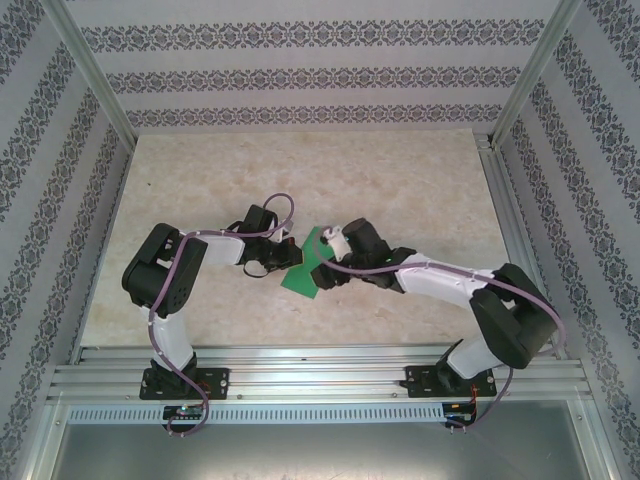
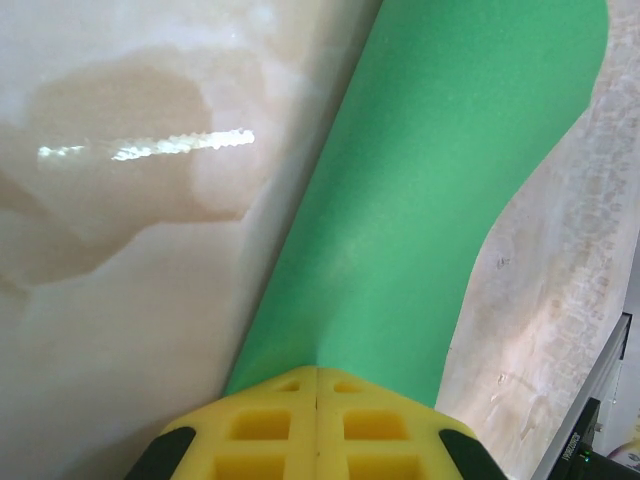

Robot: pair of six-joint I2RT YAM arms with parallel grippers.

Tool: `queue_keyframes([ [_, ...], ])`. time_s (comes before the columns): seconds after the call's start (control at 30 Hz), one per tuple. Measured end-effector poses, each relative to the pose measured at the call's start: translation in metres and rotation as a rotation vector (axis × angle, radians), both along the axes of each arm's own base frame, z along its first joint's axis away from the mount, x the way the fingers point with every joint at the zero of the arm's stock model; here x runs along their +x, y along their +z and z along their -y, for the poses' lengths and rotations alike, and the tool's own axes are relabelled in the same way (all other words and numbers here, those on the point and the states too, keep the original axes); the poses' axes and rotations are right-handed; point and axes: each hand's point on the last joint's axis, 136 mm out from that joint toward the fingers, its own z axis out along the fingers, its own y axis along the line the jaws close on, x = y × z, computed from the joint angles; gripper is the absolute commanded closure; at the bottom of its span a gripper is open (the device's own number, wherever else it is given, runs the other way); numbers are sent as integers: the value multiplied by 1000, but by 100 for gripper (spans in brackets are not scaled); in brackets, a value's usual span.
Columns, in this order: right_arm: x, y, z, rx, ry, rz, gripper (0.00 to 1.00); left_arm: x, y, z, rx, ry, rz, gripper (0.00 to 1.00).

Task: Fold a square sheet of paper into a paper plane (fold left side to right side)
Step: Fold the square sheet of paper in half at the center of the table.

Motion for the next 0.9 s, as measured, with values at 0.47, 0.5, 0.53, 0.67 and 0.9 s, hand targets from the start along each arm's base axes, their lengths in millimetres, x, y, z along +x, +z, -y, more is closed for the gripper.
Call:
queue_keyframes([
  [0.47,74,-14,-32,305,-367,-369,92,0,0,2,24,-12,24,99],
  [0.5,79,-20,-35,310,-381,-388,92,0,0,2,26,-12,26,99],
  [0.53,83,-25,-38,312,-391,-401,92,0,0,2,29,-12,27,99],
  [0.67,91,-46,-51,306,-419,-457,92,0,0,2,36,-17,31,100],
  [0.9,89,-72,-60,298,-462,-528,92,0,-1,2,49,-24,38,100],
])
